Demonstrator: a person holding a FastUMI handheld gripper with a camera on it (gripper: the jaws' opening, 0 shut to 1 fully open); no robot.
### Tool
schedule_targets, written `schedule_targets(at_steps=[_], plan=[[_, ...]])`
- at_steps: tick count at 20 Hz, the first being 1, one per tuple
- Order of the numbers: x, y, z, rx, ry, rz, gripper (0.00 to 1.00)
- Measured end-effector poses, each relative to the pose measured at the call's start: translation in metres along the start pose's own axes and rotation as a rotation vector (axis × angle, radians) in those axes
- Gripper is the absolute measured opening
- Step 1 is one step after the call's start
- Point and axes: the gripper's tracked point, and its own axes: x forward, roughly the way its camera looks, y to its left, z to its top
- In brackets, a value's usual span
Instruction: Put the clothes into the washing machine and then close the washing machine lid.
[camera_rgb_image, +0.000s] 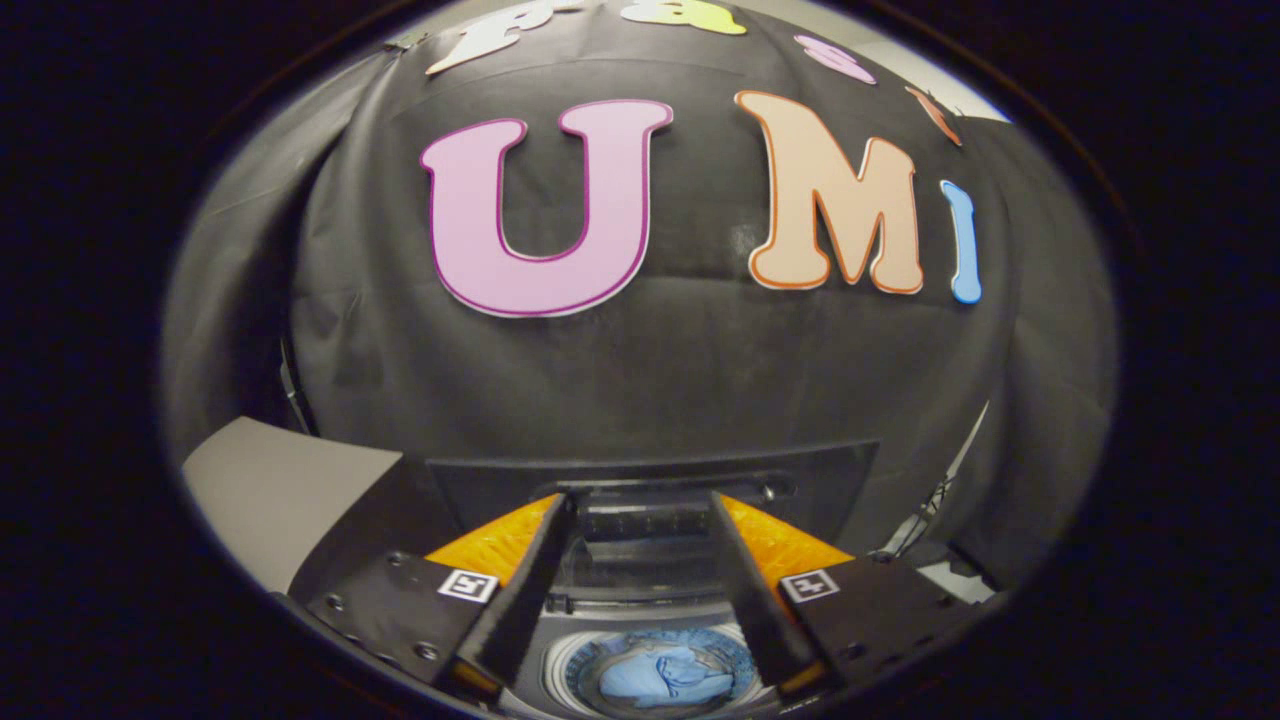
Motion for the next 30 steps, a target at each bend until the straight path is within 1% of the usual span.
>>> schedule_targets(at_steps=[2, 7, 9, 12, 14, 16, 21, 30], plan=[[0.016, 0.004, 0.013, 0.003, -0.026, -0.001, 0.96], [0.059, 0.012, 0.032, -0.031, -0.087, -0.012, 0.97], [0.076, 0.012, 0.026, -0.047, -0.078, -0.019, 0.97], [0.094, 0.011, 0.008, -0.055, -0.027, -0.018, 0.98], [0.093, 0.013, 0.011, -0.013, -0.054, -0.009, 0.98], [0.09, 0.013, 0.011, -0.048, -0.079, -0.002, 0.97], [0.053, 0.011, 0.007, -0.022, -0.178, 0.02, 0.98], [-0.007, 0.007, -0.024, -0.032, -0.157, 0.008, 0.97]])
